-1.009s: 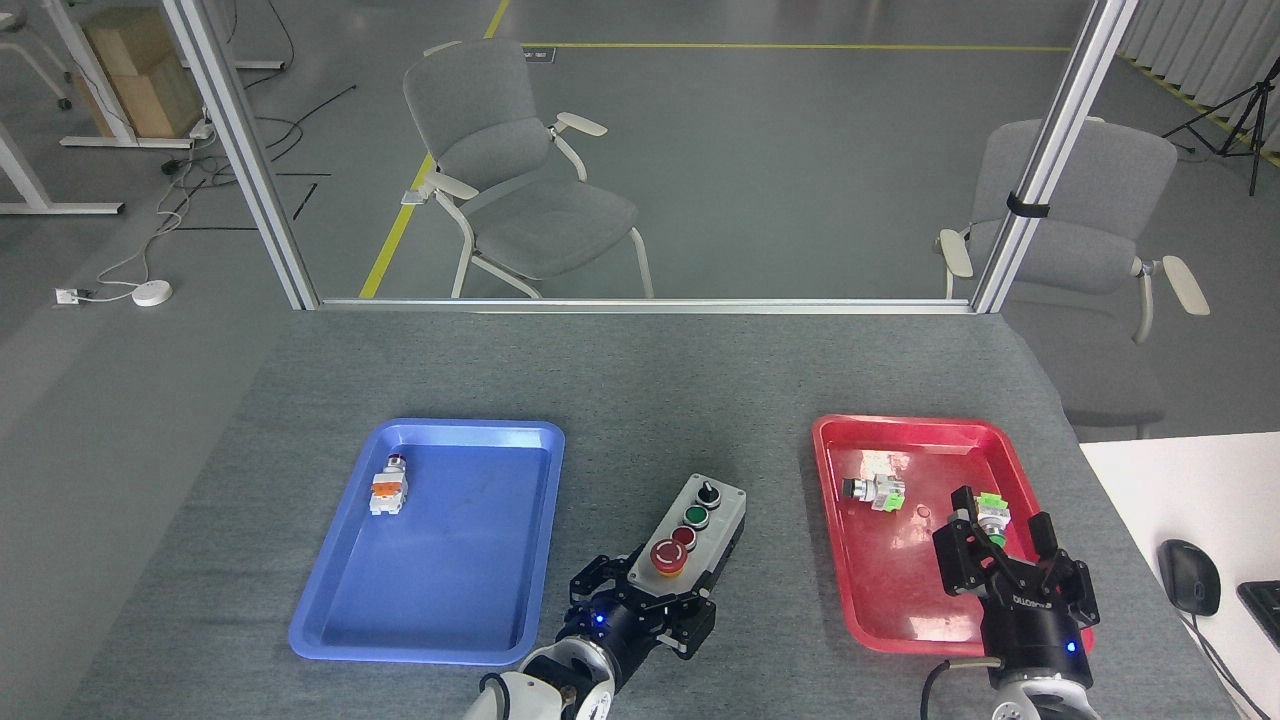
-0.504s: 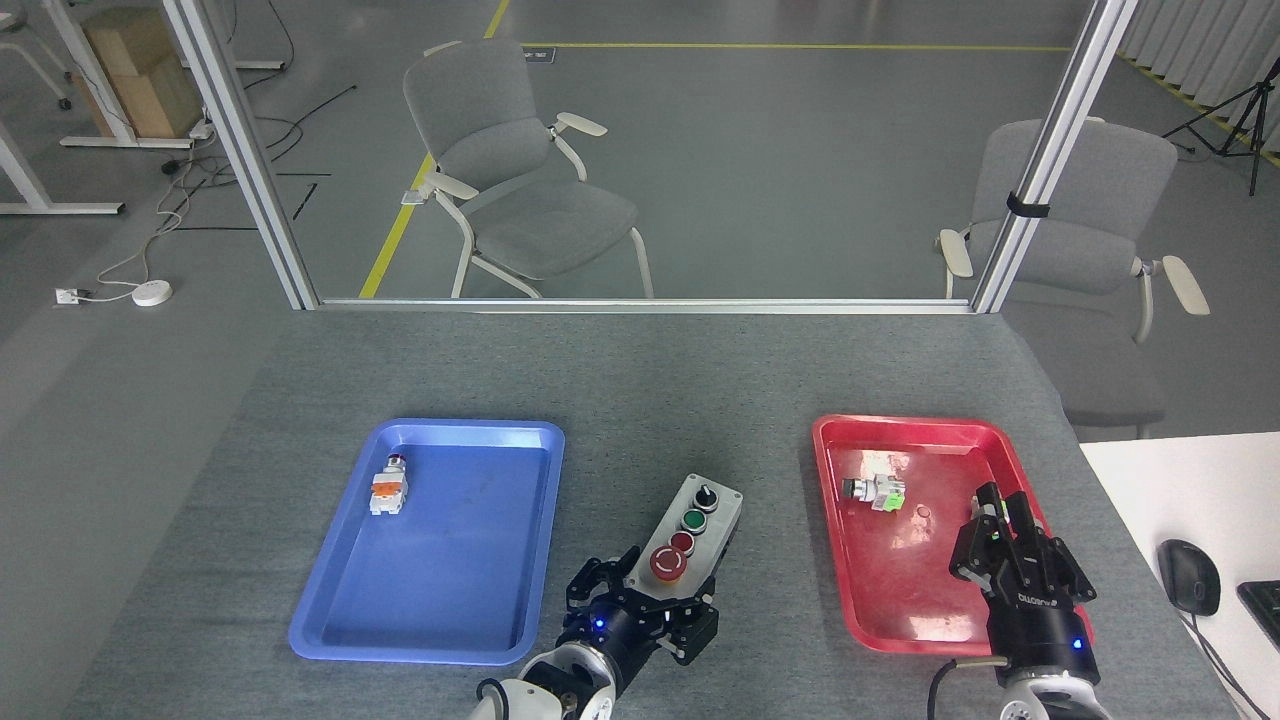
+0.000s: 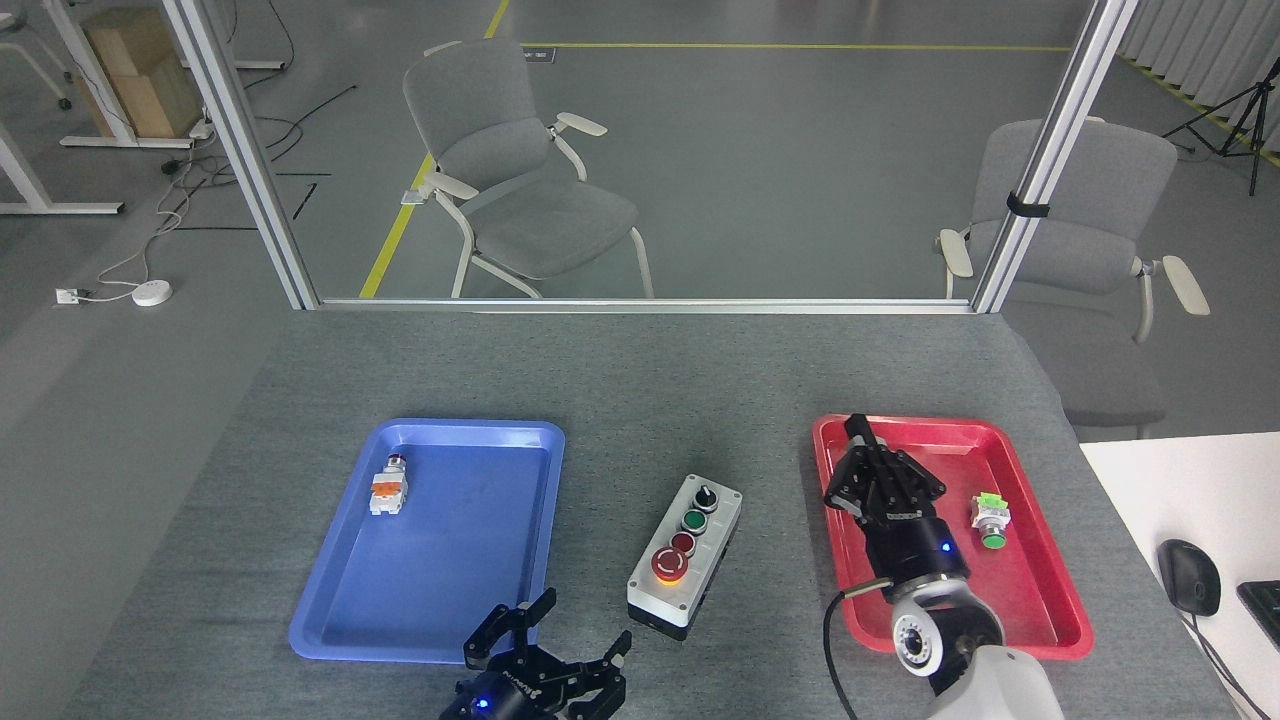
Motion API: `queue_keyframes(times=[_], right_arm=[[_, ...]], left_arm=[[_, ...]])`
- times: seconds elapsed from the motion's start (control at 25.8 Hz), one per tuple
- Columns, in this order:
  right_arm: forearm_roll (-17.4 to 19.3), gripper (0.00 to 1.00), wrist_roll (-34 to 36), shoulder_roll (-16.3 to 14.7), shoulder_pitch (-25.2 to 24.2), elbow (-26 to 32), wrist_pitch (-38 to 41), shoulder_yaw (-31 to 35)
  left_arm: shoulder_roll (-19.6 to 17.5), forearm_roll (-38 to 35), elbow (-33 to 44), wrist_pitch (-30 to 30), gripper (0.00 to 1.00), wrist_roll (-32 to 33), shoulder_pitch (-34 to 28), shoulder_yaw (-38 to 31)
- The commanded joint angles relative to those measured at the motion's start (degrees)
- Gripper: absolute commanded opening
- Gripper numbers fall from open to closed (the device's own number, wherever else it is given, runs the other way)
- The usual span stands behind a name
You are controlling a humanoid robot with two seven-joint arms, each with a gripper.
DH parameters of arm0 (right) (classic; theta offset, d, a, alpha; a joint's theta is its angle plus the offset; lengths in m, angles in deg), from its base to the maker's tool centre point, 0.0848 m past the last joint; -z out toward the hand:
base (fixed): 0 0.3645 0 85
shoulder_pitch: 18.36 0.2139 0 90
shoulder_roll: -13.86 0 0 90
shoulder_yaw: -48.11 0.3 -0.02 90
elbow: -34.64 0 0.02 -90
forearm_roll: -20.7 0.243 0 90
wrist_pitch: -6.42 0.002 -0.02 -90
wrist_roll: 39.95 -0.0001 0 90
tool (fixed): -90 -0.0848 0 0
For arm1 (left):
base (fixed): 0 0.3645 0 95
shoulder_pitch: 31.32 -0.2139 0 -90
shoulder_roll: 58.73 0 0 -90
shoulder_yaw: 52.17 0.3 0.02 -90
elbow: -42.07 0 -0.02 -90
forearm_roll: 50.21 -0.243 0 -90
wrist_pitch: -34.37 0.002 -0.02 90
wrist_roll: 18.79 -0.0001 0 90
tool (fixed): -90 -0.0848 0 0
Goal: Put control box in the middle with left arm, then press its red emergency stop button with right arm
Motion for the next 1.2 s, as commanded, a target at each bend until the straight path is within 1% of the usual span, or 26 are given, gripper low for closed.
queue_keyframes(times=[0.0,0.08,0.16,0.23,0.35,0.43,0.58,0.7,0.81,0.97,1.16], right_arm=[[0.0,0.0,-0.2,1.6,3.6,-5.0,0.0,-9.5],[-0.2,0.0,-0.1,2.3,4.5,-9.2,-0.1,-14.8],[-0.3,0.0,-0.1,2.8,5.3,-11.7,-0.3,-18.5],[-0.3,0.0,-0.1,2.9,5.4,-12.4,-0.6,-19.8],[-0.3,0.0,-0.1,3.3,5.4,-12.7,-0.6,-20.4],[-0.4,0.0,-0.2,4.3,5.4,-13.6,-0.7,-20.8],[-0.3,0.0,-0.2,4.2,5.2,-13.9,-0.7,-21.0],[-0.4,0.0,-0.2,4.1,4.7,-15.8,-0.6,-21.0],[-0.4,0.0,-0.2,4.3,4.7,-18.4,-0.7,-21.4],[-0.4,0.0,-0.2,4.2,4.7,-19.0,-0.7,-21.7],[-0.4,0.0,-0.3,4.6,4.9,-20.9,-0.7,-21.9]], left_arm=[[-3.0,1.2,3.6,-0.1,0.99,-0.1,-3.8,-5.4],[-2.7,1.9,3.6,-0.1,0.99,-0.1,-4.1,-10.6],[-2.2,2.5,3.3,0.0,0.99,-0.1,-4.0,-16.0],[-1.8,2.8,2.1,0.1,0.99,-0.1,-2.9,-20.5],[-1.4,3.7,-0.7,0.7,0.99,-0.1,1.8,-24.2],[-1.4,5.5,-3.4,0.7,0.99,-0.1,5.0,-26.3],[-1.5,8.8,-8.8,0.7,0.99,-0.1,10.1,-27.3],[-1.5,9.3,-10.7,0.8,0.99,-0.2,12.0,-27.4],[-1.4,9.3,-10.6,0.9,0.99,-0.6,12.2,-27.4],[-0.3,9.8,-10.7,0.8,0.99,-4.4,12.2,-27.5],[-0.5,10.1,-10.4,0.7,0.99,-4.9,11.2,-27.5]])
